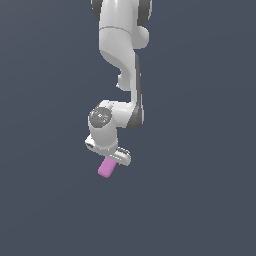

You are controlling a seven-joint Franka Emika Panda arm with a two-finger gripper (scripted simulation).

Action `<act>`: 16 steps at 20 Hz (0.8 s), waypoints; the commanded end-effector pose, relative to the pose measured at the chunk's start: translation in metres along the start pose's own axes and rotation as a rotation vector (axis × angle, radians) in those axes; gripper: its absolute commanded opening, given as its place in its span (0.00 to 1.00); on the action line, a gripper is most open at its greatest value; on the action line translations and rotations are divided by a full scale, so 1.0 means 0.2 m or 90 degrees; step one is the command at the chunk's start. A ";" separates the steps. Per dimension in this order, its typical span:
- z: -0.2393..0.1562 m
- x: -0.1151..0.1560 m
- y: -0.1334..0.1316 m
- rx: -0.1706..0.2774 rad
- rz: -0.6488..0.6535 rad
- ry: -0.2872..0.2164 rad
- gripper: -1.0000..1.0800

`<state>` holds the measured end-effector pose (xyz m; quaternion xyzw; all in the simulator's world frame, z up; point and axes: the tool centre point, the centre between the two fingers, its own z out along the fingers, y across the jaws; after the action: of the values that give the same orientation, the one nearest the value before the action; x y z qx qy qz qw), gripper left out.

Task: Pick up the object and move it to a goal position.

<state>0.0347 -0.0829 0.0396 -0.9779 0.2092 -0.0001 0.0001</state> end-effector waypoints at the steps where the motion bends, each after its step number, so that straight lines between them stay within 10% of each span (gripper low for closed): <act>1: 0.07 0.00 0.00 0.000 0.001 0.000 0.96; 8: 0.13 0.00 0.00 0.000 0.001 0.000 0.96; 9: 0.13 0.00 0.00 0.000 0.001 0.000 0.00; 16: 0.13 0.00 0.00 0.000 0.001 0.000 0.00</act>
<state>0.0354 -0.0838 0.0141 -0.9776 0.2105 0.0000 -0.0001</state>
